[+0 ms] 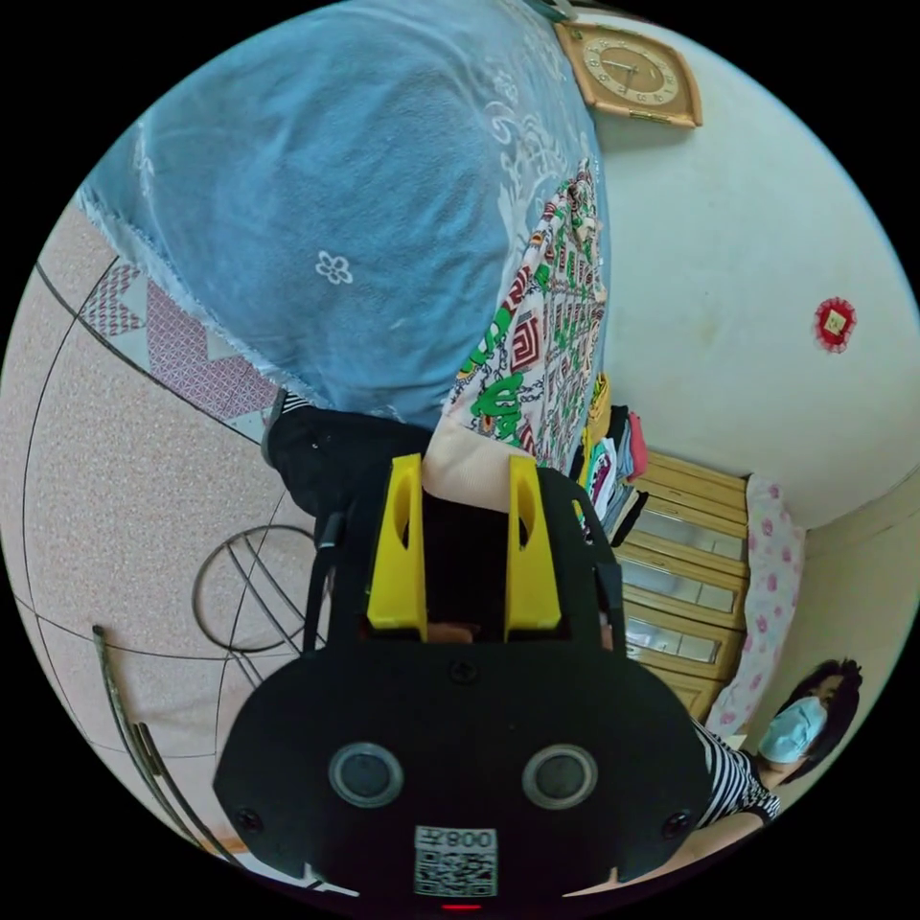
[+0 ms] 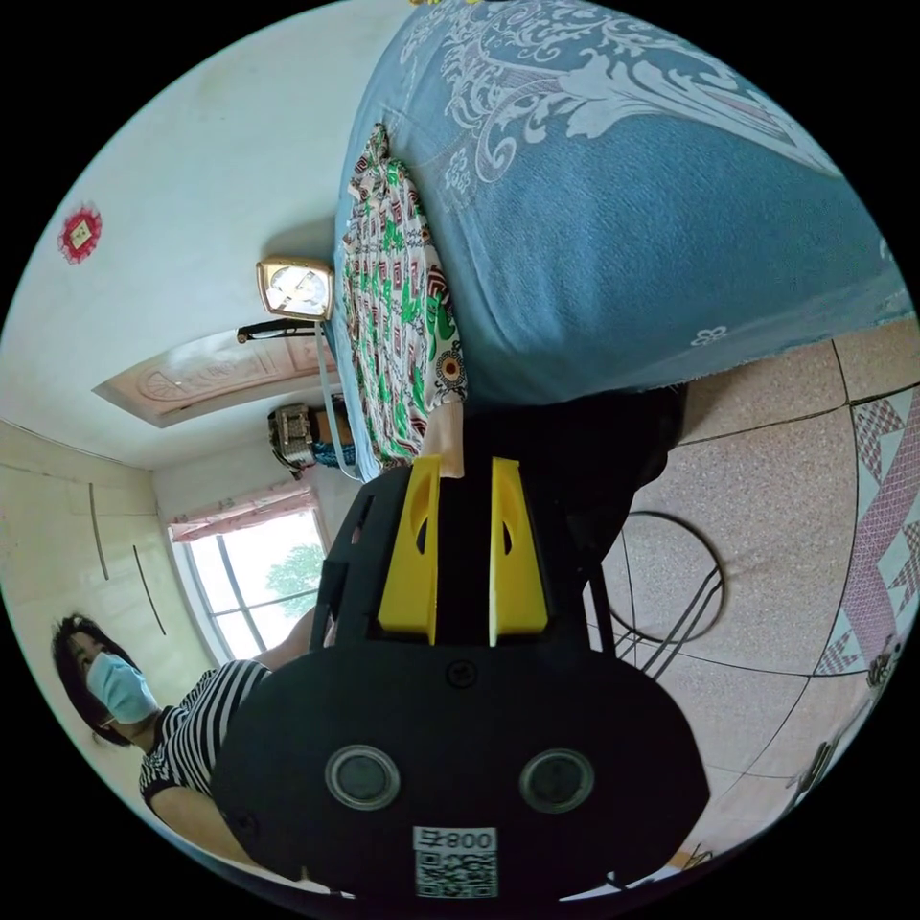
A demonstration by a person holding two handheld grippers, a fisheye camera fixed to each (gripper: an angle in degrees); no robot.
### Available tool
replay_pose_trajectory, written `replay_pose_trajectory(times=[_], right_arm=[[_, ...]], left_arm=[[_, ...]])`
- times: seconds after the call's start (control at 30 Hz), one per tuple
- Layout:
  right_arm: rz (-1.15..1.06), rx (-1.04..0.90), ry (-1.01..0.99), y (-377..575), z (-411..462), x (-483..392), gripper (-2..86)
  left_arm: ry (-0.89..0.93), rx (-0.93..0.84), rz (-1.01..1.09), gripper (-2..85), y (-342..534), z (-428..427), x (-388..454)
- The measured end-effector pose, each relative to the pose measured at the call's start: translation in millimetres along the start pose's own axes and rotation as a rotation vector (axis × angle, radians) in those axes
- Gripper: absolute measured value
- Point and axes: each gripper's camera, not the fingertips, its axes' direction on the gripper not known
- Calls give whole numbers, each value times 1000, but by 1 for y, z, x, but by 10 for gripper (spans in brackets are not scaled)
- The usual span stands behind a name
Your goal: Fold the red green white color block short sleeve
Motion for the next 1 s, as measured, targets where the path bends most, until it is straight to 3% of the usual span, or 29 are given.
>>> replay_pose_trajectory(times=[0.3, 0.57, 1.0], right_arm=[[13, 2, 10, 18, -8, 22, 83], [-6, 0, 17, 31, -10, 28, 75], [-93, 37, -7, 77, -42, 25, 7]], left_arm=[[73, -9, -22, 112, 8, 5, -7], [57, -37, 26, 47, 27, 9, 8], [122, 17, 57, 29, 80, -7, 28]])
